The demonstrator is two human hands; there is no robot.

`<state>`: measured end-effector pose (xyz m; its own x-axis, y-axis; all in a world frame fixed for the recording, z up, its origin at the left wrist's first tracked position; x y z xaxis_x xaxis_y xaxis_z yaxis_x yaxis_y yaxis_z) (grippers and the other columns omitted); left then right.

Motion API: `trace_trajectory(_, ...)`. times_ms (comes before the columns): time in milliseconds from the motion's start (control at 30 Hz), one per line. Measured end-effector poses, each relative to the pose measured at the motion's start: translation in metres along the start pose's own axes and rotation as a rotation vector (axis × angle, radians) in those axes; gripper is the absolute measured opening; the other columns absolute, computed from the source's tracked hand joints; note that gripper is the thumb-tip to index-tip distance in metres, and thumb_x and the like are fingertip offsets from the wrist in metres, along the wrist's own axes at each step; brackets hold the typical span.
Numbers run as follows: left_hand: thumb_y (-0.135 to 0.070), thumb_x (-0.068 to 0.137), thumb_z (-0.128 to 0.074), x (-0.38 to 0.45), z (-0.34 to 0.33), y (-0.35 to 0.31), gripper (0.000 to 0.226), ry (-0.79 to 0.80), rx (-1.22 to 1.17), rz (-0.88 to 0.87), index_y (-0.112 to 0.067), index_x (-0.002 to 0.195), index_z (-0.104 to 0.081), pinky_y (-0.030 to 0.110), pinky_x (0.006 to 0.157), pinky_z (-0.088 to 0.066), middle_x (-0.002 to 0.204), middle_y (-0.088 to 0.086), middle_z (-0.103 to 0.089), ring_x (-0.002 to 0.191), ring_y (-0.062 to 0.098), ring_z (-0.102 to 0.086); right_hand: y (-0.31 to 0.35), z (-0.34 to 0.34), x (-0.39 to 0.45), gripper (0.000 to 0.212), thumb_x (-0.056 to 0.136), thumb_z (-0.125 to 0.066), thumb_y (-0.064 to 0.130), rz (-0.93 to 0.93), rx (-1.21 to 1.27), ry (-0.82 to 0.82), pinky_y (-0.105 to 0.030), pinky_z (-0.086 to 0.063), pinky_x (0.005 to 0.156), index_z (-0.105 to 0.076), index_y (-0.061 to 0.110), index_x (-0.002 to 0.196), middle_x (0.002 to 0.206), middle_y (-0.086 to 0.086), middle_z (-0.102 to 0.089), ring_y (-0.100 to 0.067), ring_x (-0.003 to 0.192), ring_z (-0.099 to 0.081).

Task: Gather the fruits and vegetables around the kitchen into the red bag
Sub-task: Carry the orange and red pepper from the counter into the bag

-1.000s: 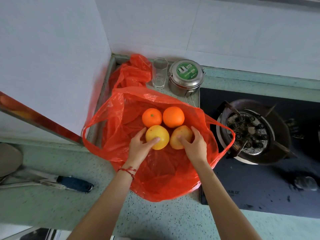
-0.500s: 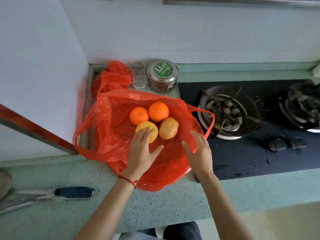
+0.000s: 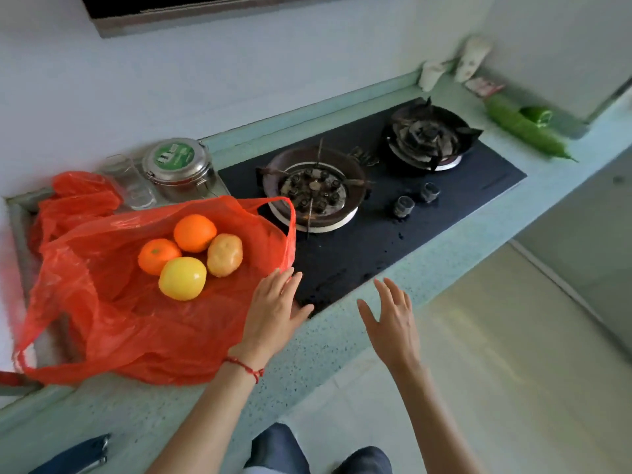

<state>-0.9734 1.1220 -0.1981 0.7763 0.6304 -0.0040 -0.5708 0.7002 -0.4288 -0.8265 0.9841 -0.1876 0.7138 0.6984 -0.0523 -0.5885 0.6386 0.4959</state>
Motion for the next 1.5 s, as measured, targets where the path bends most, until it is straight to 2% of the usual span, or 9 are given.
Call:
trace_trajectory(200, -0.043, 0.079, -0.040, 0.015, -0.029, -0.083, 0.058, 0.102, 0.050, -0.193, -0.003, 0.115, -0.060, 0.051, 0.090, -0.047, 0.119, 0.016, -0.063, 0.111, 0.036, -0.058, -0.073, 0.044, -0.044, 0.053, 0.091, -0.051, 0.037, -0.219, 0.057, -0.127, -0.037, -0.033, 0.106, -0.041, 0.013, 0.137, 0.145, -0.010, -0.040, -0.027, 0.133, -0.034)
trace_trajectory(333, -0.045, 0.079, -0.038, 0.013, -0.055, -0.142, 0.061, 0.161, 0.036, -0.323, -0.002, 0.117, -0.059, 0.039, 0.099, -0.042, 0.121, 0.016, -0.062, 0.115, 0.035, -0.056, -0.123, 0.073, -0.080, 0.052, 0.092, -0.049, 0.039, -0.351, 0.049, -0.196, -0.036, -0.037, 0.102, -0.040, 0.015, 0.137, 0.146, -0.006, -0.039, -0.024, 0.133, -0.033)
trace_trajectory(500, -0.053, 0.083, -0.029, 0.001, -0.082, -0.215, 0.071, 0.213, -0.002, -0.459, -0.009, 0.137, -0.039, 0.034, 0.113, -0.017, 0.145, 0.011, -0.039, 0.138, 0.028, -0.028, -0.177, 0.107, -0.128, 0.054, 0.093, -0.045, 0.040, -0.500, 0.031, -0.270, -0.034, -0.033, 0.105, -0.036, 0.015, 0.140, 0.149, -0.006, -0.034, -0.022, 0.137, -0.028)
trace_trajectory(700, -0.039, 0.090, -0.049, -0.010, -0.110, -0.283, 0.060, 0.288, -0.003, -0.611, -0.013, 0.141, -0.031, 0.034, 0.114, -0.016, 0.150, 0.007, -0.031, 0.141, 0.023, -0.021, -0.225, 0.136, -0.179, 0.054, 0.093, -0.045, 0.040, -0.635, 0.018, -0.360, -0.035, -0.033, 0.105, -0.036, 0.013, 0.140, 0.148, -0.008, -0.035, -0.022, 0.138, -0.028)
trace_trajectory(833, -0.058, 0.080, -0.025, -0.013, -0.122, -0.318, 0.076, 0.349, 0.001, -0.712, -0.012, 0.140, -0.033, 0.034, 0.113, -0.020, 0.149, 0.008, -0.034, 0.139, 0.024, -0.025, -0.244, 0.150, -0.198, 0.055, 0.093, -0.046, 0.040, -0.731, 0.056, -0.425, -0.034, -0.033, 0.106, -0.036, 0.013, 0.140, 0.147, -0.008, -0.037, -0.021, 0.137, -0.030)
trace_trajectory(1100, -0.061, 0.076, -0.019, 0.024, -0.137, -0.357, 0.082, 0.371, 0.044, -0.785, -0.013, 0.142, -0.030, 0.034, 0.113, -0.020, 0.150, 0.006, -0.032, 0.140, 0.023, -0.024, -0.272, 0.171, -0.181, 0.055, 0.092, -0.047, 0.040, -0.776, 0.066, -0.502, -0.031, -0.033, 0.106, -0.037, 0.013, 0.139, 0.146, -0.007, -0.038, -0.019, 0.137, -0.031)
trace_trajectory(1233, -0.053, 0.087, -0.036, 0.056, -0.144, -0.370, 0.069, 0.375, 0.052, -0.798, -0.012, 0.142, -0.028, 0.034, 0.113, -0.019, 0.150, 0.007, -0.031, 0.140, 0.023, -0.022, -0.283, 0.178, -0.154, 0.055, 0.092, -0.048, 0.040, -0.754, 0.080, -0.519, -0.029, -0.032, 0.106, -0.038, 0.012, 0.138, 0.146, -0.006, -0.039, -0.018, 0.136, -0.032)
trace_trajectory(1367, -0.064, 0.069, -0.010, 0.087, -0.153, -0.385, 0.091, 0.385, 0.081, -0.819, -0.012, 0.141, -0.030, 0.034, 0.113, -0.020, 0.149, 0.007, -0.033, 0.140, 0.023, -0.024, -0.298, 0.186, -0.128, 0.055, 0.092, -0.049, 0.039, -0.739, 0.091, -0.529, -0.028, -0.030, 0.106, -0.039, 0.012, 0.138, 0.145, -0.006, -0.041, -0.018, 0.136, -0.032)
trace_trajectory(1500, -0.063, 0.074, -0.018, 0.118, -0.164, -0.409, 0.085, 0.372, 0.064, -0.838, -0.011, 0.141, -0.031, 0.035, 0.113, -0.021, 0.149, 0.008, -0.034, 0.139, 0.024, -0.025, -0.320, 0.202, -0.103, 0.055, 0.092, -0.050, 0.038, -0.720, 0.090, -0.525, -0.028, -0.029, 0.108, -0.039, 0.012, 0.138, 0.145, -0.007, -0.040, -0.019, 0.137, -0.031)
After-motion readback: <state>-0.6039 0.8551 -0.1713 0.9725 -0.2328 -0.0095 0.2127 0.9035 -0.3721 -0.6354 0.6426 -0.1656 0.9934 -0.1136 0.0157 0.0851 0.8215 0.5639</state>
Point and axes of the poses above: each hand's wrist, its own x-axis towards the middle knuckle, its own z-axis out of the back of the hand, y = z × x, the point moved 1 cm from there along x, towards the middle knuckle
